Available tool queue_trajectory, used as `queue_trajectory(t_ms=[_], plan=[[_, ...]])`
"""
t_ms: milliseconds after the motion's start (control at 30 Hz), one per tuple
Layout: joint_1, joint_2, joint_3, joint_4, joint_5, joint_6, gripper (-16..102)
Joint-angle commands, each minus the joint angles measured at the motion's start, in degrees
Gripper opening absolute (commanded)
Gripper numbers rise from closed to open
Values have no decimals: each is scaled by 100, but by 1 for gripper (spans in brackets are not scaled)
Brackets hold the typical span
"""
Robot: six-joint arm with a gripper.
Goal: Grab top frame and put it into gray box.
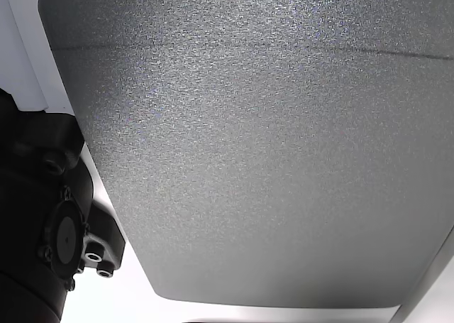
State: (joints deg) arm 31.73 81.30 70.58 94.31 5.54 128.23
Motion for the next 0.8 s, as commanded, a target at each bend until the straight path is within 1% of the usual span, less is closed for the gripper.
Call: queue_trajectory(t_ms=[0, 367, 767], plan=[[-97, 176, 44, 70, -123, -79, -13], [-264, 141, 501, 70, -229, -624, -13], [-422, -53, 439, 62, -237, -738, -13]])
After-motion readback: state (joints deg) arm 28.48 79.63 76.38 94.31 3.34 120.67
